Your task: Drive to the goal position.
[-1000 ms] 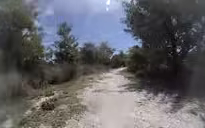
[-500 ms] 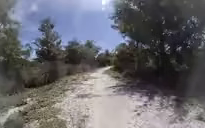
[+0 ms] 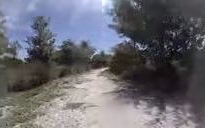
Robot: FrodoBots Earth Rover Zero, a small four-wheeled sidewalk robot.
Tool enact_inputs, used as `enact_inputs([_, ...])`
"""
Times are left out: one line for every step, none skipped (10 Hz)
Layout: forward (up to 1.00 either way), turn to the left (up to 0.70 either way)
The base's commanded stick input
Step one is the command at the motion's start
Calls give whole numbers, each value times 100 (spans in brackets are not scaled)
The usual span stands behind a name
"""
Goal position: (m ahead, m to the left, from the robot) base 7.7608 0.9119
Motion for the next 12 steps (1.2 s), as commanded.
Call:
enact_inputs([70, 0])
enact_inputs([70, 0])
enact_inputs([70, 0])
enact_inputs([70, 0])
enact_inputs([70, 0])
enact_inputs([70, 0])
enact_inputs([70, 0])
enact_inputs([70, 0])
enact_inputs([70, 0])
enact_inputs([70, 0])
enact_inputs([70, 0])
enact_inputs([70, 0])
